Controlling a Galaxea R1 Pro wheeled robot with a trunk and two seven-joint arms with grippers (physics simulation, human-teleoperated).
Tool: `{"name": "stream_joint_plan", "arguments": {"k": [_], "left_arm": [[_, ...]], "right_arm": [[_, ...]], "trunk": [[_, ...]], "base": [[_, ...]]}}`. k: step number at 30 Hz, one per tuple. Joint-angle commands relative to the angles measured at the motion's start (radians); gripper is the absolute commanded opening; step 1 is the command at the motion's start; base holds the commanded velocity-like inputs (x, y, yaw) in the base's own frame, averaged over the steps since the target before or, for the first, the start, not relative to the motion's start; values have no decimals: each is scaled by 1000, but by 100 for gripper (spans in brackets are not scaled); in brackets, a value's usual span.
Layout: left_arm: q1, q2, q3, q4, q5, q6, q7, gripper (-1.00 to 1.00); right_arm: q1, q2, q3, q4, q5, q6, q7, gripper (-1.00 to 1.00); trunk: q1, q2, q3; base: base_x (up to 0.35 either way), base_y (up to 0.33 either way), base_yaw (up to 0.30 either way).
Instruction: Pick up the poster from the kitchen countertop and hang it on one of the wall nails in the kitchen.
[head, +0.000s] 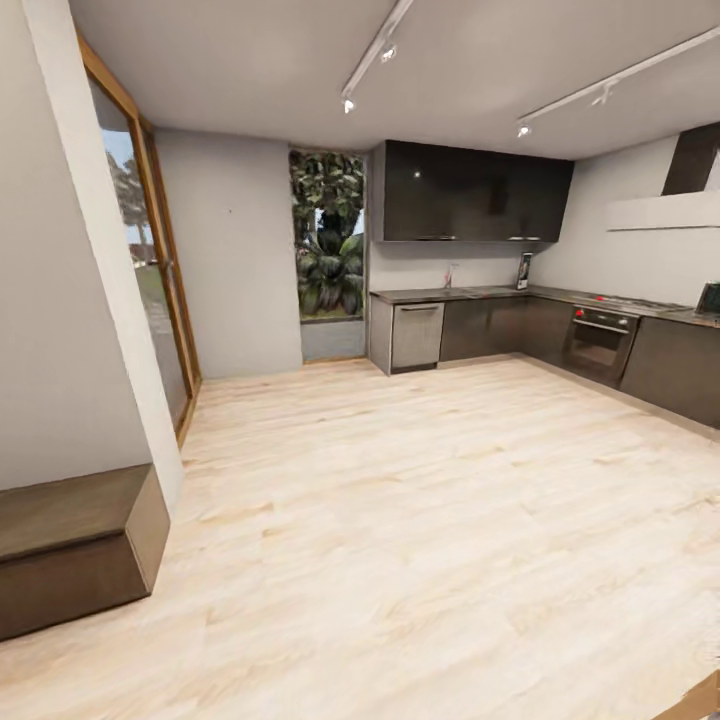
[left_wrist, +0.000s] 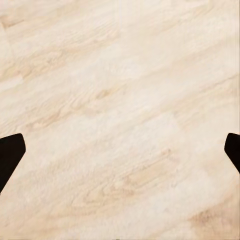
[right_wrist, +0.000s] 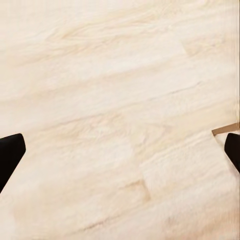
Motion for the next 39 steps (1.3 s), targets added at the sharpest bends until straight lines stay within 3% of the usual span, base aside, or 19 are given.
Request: {"name": "stream_joint_plan", "arguments": {"k": [1, 11, 39], "left_arm": [[1, 0, 1, -2, -9, -2, 0, 100], [1, 0, 1, -2, -9, -2, 0, 100], [1, 0, 1, -2, -9, -2, 0, 100]], "right_arm": [[-1, 0, 0, 1, 1, -3, -1, 100], [-1, 0, 1, 1, 1, -3, -1, 100], [-1, 0, -2, 1, 0, -3, -1, 100]], "trunk": [[1, 0, -1], [1, 0, -1], [1, 0, -1]], "base": [[333, -102, -269], [333, -97, -181], [333, -19, -5]]}}
